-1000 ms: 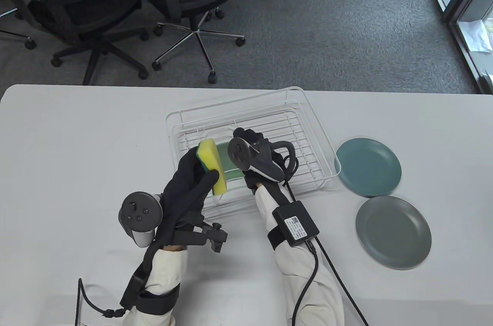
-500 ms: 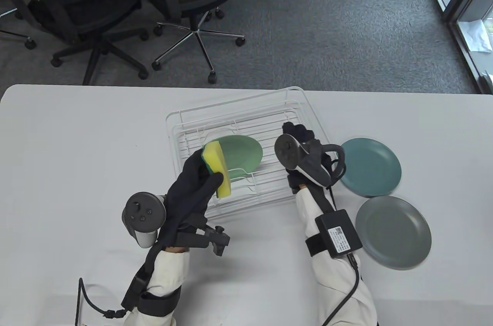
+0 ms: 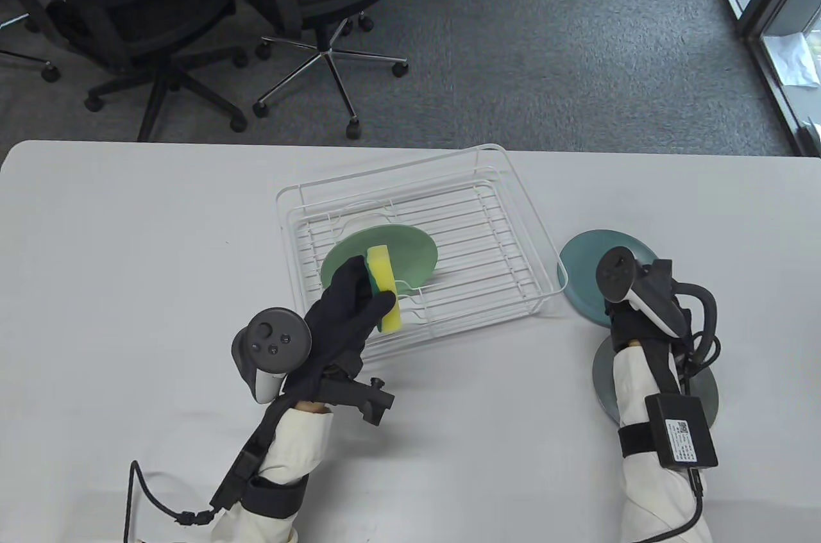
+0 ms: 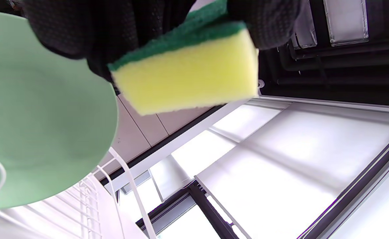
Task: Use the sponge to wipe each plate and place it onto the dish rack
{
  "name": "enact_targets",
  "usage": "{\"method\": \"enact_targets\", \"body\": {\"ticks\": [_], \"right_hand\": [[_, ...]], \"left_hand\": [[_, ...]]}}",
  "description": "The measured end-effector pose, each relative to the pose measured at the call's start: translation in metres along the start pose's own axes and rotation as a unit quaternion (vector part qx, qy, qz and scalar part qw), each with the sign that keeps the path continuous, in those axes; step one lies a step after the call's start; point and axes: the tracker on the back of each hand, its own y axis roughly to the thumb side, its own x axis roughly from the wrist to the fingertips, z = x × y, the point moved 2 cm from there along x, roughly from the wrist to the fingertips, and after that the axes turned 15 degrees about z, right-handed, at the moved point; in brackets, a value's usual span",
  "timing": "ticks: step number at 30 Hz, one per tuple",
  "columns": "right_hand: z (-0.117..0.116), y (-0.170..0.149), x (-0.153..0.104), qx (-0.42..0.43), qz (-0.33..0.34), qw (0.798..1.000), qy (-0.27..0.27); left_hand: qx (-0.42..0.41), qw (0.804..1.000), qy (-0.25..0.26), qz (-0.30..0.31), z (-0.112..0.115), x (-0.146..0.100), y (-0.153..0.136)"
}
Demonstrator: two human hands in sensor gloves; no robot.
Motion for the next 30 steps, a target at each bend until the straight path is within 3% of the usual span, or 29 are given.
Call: {"method": "enact_targets", "body": {"ticks": [6, 15, 22, 30], "right_hand": [[-0.046, -0.037, -0.002, -0.009, -0.071, 0.995, 0.063], [-0.09, -0.057, -0.004, -0.005, -0.098, 0.985, 0.139], [-0.096, -0.054, -0.002, -0.038, -0.101, 0.984, 0.141], [-0.101, -0.052, -0.006, 0.02, -0.079, 0.989, 0.124]], "left_hand": [[0.004, 1.0, -0.005, -0.006, 0.002, 0.001, -0.004], [0.006, 1.0, -0.006, -0.007, 0.002, 0.001, -0.004], [0.008, 1.0, -0.007, -0.005, 0.002, 0.001, -0.003], [0.011, 1.0, -0.012, -0.006, 0.005, 0.001, -0.004]]}}
